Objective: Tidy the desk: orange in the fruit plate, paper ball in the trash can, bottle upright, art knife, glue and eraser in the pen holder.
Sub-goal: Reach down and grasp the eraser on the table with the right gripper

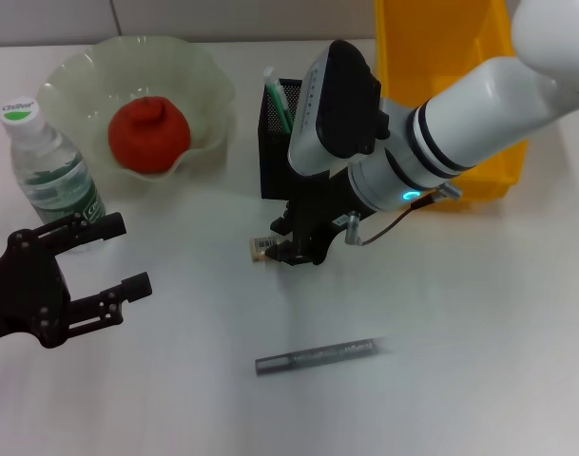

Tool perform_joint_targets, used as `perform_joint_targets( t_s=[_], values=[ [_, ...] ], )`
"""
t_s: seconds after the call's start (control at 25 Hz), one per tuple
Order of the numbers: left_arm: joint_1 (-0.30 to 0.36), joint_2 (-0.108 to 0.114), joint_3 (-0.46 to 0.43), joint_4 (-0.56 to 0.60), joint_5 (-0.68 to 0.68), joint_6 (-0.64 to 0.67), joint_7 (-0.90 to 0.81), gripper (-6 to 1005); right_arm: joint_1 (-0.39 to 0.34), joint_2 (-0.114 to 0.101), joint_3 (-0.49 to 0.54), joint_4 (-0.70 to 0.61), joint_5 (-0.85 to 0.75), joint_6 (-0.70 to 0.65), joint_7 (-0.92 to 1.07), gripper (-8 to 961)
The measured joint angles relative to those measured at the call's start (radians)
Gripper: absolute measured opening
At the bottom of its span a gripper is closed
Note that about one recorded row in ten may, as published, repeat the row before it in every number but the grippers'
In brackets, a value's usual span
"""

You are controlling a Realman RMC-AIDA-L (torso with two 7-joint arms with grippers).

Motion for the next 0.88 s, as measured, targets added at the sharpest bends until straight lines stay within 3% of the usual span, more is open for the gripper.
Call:
perform_joint_targets(
  t_s=[0.28,0.88],
  values=[
    [0.0,0.0,-0.002,0.002,0.0,0.005,0.0,769,0.004,0.0,-0.038,-0.006,0.016,0.005,-0.027,421],
    [0.0,0.0,-0.012,0.004,-0.003,0.007,0.001,768,0.005,0.0,-0.104,-0.018,0.049,0.037,-0.042,435]
  ],
)
